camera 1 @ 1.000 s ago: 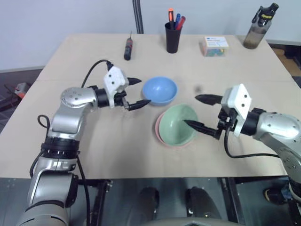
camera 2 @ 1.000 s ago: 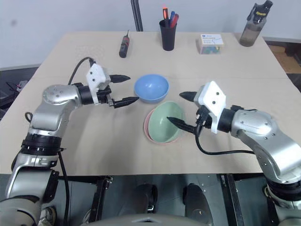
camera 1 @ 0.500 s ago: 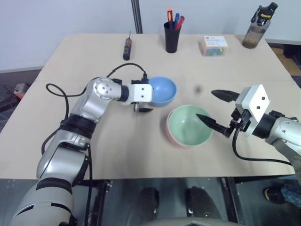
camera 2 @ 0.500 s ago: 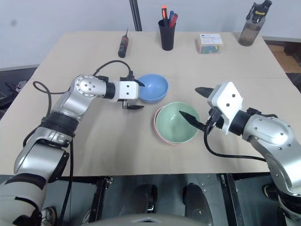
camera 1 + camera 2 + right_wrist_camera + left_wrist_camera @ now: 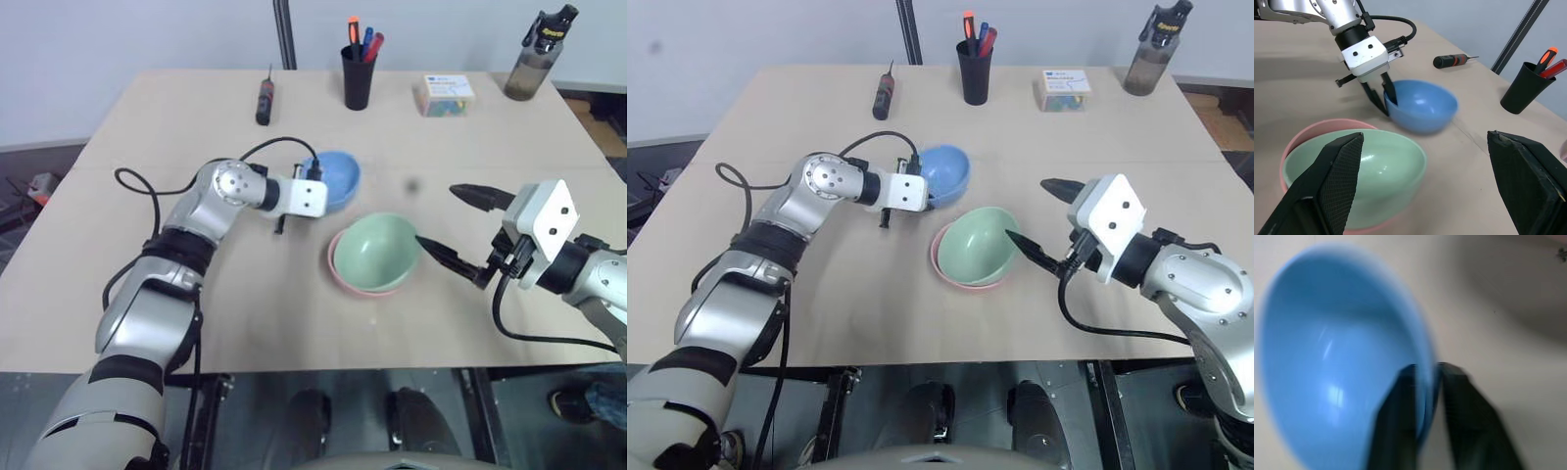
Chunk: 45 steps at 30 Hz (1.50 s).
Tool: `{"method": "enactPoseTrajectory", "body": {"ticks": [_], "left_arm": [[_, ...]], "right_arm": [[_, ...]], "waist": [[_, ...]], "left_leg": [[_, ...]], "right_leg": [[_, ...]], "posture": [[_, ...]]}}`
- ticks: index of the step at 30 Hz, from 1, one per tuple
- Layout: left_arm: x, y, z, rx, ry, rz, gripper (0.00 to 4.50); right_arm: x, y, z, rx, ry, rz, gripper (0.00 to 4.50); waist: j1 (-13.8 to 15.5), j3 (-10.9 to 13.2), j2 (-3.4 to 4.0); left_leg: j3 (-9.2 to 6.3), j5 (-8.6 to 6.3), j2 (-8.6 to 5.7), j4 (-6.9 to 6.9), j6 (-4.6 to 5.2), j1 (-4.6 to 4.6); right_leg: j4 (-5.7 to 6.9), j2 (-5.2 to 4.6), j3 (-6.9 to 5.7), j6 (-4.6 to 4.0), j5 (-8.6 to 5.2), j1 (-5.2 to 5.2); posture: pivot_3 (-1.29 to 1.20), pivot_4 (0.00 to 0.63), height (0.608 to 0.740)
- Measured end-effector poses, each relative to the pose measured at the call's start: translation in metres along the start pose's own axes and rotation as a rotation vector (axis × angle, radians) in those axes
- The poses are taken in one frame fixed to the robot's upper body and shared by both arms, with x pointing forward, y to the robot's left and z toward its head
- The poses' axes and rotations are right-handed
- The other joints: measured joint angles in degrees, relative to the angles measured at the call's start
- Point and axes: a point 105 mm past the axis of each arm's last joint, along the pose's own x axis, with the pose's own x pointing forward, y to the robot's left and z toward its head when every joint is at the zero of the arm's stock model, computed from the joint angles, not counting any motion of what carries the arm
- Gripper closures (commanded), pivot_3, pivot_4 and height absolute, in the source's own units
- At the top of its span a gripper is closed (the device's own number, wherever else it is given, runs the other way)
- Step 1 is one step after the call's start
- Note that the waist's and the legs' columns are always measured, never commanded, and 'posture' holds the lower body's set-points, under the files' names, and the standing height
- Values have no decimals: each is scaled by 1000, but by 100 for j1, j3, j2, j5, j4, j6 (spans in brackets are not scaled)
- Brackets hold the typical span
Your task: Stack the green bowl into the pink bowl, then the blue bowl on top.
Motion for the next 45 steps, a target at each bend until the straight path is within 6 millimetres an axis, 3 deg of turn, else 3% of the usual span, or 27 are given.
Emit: {"method": "enactPoseTrajectory", "body": {"ticks": [7,16,23,26,35,36,45], "left_arm": [[-4,1,12,-2,-74,-16,4451],[-31,7,75,15,-394,-76,4451],[-52,-10,104,42,-579,-252,4451],[-57,-16,106,47,-588,-303,3695],[-55,-23,116,10,-637,-369,193],[-54,-23,117,-3,-643,-367,16],[-58,-14,112,-185,-668,-249,16]], "right_arm": [[-13,-5,-7,17,35,-39,257],[-70,-11,-22,87,116,-181,257],[-87,-5,-24,84,141,-211,257],[-86,-4,-20,65,129,-215,257],[-81,-1,-22,75,124,-200,257],[-80,0,-22,79,124,-200,257],[-71,4,-23,83,113,-165,257]], "waist": [[17,1,-1],[22,0,-1],[-15,-1,2],[-5,-1,2],[11,-1,2],[10,-1,2],[3,-1,2]], "left_leg": [[-3,0,0,1,0,-6],[-3,0,2,4,0,-1],[6,0,7,4,1,28],[1,0,7,4,1,30],[-4,-1,4,8,2,27],[-4,-1,4,8,2,28],[-4,-1,7,8,2,29]], "right_leg": [[-1,-1,-4,0,0,0],[3,-1,-2,0,0,4],[7,4,8,0,0,26],[6,4,5,1,-1,29],[2,3,-1,1,-1,34],[2,3,-1,1,-1,34],[2,3,1,1,-1,34]], "posture": [[0,150,740],[0,150,740],[0,150,740],[0,150,740],[0,150,740],[0,150,740],[0,150,740]]}}
